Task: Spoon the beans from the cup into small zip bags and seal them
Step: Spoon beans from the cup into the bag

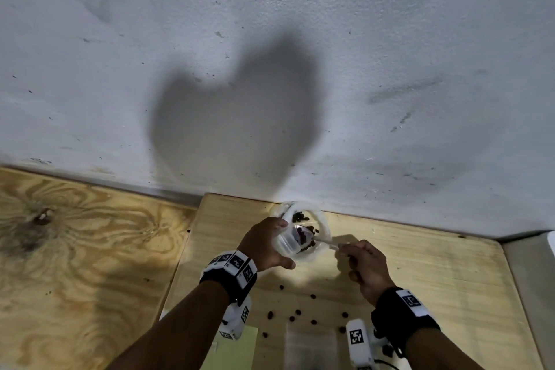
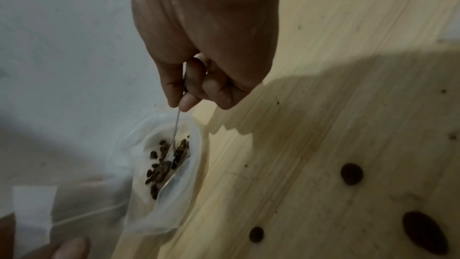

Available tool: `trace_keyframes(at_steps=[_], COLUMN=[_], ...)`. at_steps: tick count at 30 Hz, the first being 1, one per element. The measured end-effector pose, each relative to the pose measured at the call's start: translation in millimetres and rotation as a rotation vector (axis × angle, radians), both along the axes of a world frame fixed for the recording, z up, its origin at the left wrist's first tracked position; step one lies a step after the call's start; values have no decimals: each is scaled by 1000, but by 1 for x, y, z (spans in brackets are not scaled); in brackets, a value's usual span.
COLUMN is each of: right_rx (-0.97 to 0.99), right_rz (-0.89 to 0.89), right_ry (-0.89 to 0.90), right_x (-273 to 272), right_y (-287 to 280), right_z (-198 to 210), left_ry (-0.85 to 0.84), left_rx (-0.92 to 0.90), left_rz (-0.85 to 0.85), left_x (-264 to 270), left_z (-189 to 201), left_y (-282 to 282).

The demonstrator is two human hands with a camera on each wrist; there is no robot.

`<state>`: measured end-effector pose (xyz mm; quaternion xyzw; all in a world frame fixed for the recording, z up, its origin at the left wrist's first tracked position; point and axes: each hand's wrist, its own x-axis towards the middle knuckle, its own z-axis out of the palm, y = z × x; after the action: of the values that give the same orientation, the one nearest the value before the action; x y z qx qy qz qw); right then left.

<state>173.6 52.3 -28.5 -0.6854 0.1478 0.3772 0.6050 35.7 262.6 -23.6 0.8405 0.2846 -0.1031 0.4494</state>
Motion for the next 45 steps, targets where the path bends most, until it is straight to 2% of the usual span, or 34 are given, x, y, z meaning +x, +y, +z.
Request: trace_keyframes(at_steps=[4, 13, 18, 20, 22, 26, 28, 35, 41, 45], right_rx=[52, 160, 72, 30, 32, 44, -19, -226, -262, -299], right_rz=[16, 162, 357, 419, 391, 161, 148, 469, 519, 536], right_ry=[-48, -317, -608, -664, -674, -631, -673, -944, -1088, -1099], right_x=[14, 28, 13, 9, 9, 18, 16, -7, 5, 5], right_y=[-7, 1, 18, 21, 18, 3, 1, 16, -13, -24], right_z=[18, 52, 58, 58, 57, 50, 41, 27, 45, 47], left_ry=[75, 129, 115, 114, 115, 124, 129, 92, 45, 74], left_rx=[39, 7, -21, -32, -48, -86, -99, -177, -200, -195], left_rz=[-14, -42, -9, 5, 19, 63, 63, 51, 103, 63], left_x=[5, 12, 13, 14, 14, 11, 10, 15, 18, 24], left_z=[3, 11, 11, 12, 12, 10, 11, 13, 6, 8], left_y=[8, 15, 15, 14, 14, 16, 17, 17, 21, 16])
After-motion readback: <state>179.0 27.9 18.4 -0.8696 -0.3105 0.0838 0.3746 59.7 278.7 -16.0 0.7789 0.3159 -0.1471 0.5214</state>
